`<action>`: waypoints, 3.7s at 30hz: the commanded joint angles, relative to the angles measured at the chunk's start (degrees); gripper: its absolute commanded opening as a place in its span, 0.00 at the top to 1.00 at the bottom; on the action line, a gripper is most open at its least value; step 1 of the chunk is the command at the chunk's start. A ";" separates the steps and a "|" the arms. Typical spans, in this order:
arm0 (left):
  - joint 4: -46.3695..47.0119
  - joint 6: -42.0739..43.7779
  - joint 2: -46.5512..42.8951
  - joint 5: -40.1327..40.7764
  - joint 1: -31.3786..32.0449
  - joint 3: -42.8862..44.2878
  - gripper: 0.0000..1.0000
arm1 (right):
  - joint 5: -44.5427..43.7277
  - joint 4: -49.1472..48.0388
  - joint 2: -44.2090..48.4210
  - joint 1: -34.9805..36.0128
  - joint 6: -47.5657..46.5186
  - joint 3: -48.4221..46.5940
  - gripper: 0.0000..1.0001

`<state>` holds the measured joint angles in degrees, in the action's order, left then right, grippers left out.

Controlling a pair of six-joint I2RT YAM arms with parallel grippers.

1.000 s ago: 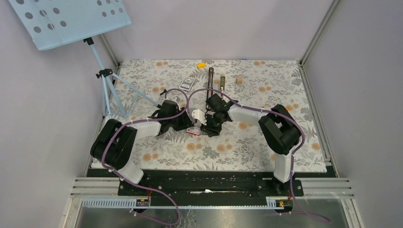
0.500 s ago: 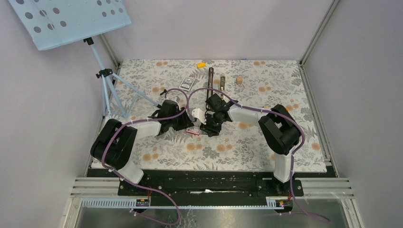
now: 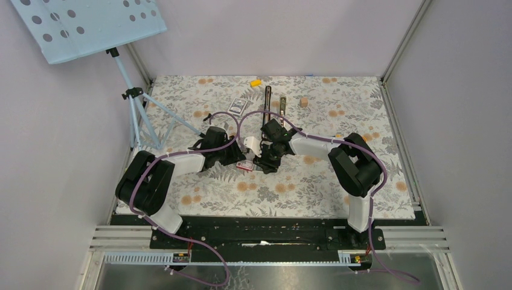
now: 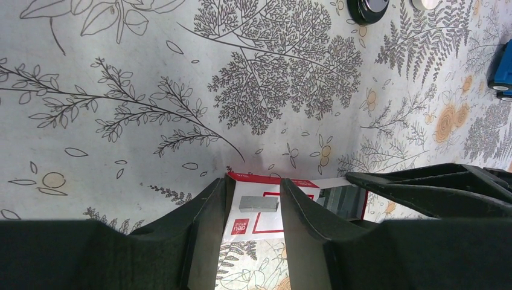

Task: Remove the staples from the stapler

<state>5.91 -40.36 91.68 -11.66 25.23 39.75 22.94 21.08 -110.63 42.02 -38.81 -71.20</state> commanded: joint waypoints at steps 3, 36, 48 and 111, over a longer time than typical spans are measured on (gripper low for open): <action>-4.97 1.42 2.11 1.03 0.58 -0.47 0.57 | -2.23 -4.81 0.59 0.87 2.10 -1.35 0.59; -5.21 1.51 2.30 0.76 0.78 -0.19 0.57 | 0.53 -4.91 -1.17 2.37 3.02 -3.49 0.54; -5.42 1.32 1.59 0.85 0.78 -0.19 0.57 | 0.94 -7.74 -1.33 2.85 4.65 -3.17 0.49; -17.14 3.47 -12.51 8.83 -4.10 6.86 0.05 | -24.44 -3.20 20.05 -13.13 70.45 13.58 0.23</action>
<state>-13.52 -36.47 77.67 -2.07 19.84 46.57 -6.07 18.17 -88.42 29.08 25.23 -58.74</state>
